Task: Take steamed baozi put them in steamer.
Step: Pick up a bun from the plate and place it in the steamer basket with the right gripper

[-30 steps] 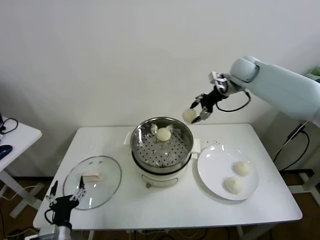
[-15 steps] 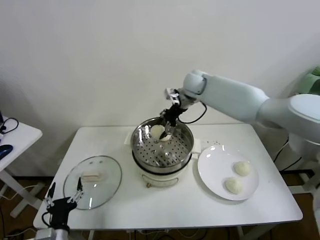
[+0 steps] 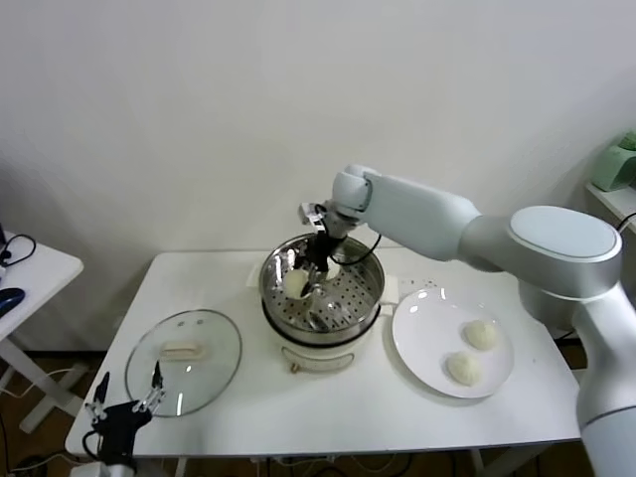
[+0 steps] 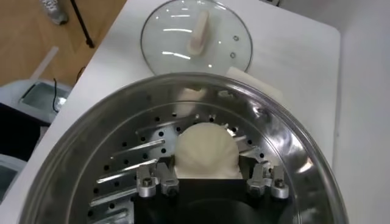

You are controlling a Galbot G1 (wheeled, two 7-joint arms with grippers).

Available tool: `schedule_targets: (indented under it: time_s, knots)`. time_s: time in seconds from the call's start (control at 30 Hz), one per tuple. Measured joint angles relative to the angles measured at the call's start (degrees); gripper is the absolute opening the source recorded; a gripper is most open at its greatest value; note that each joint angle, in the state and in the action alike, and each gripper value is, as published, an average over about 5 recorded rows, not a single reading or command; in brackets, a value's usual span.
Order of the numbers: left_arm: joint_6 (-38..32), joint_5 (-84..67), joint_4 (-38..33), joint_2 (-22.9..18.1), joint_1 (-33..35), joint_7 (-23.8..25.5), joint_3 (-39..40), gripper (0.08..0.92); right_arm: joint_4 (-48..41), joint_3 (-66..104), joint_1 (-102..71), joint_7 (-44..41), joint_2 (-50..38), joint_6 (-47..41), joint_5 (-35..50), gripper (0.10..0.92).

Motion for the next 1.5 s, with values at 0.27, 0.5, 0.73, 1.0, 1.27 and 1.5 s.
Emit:
schedule_targets:
  time_s: [0.27,0.5,0.73,1.0,1.27,1.5]
  knots:
    - [-0.16,-0.29,0.27,0.0,0.11,0.0,-0.28,0.823,-2.1,0.55,-1.34,-0.08,1.72,0.4,-1.41,0.691]
    - [-0.29,-0.38,0.49,0.06,0.26,-0.01,-0.42,0.823,-2.83,0.89,-1.88,-0.26,2.01,0.5,-2.1,0.688]
    - [-0.39,-0.38,0.76,0.08,0.36,-0.04,-0.43,0.823,-2.59,0.89,-1.87,-0.3,1.54,0.54,-2.34,0.687]
    - [-0.29,-0.29,0.78,0.08,0.06,-0.04,-0.36,0.823,-1.99,0.65,-1.93,-0.37,1.0,0.54,-2.6,0.695]
    - [-0.26,-0.22,0.95,0.06,0.02,-0.04,-0.34,0.823,-1.32,0.51,-2.09,-0.42,0.81,0.59,-2.71,0.698]
    - [-0.26,-0.2,1.03,0.01,0.01,-0.07,-0.34,0.823,-0.73,0.3,-2.03,-0.48,0.34,0.7,-2.94,0.806]
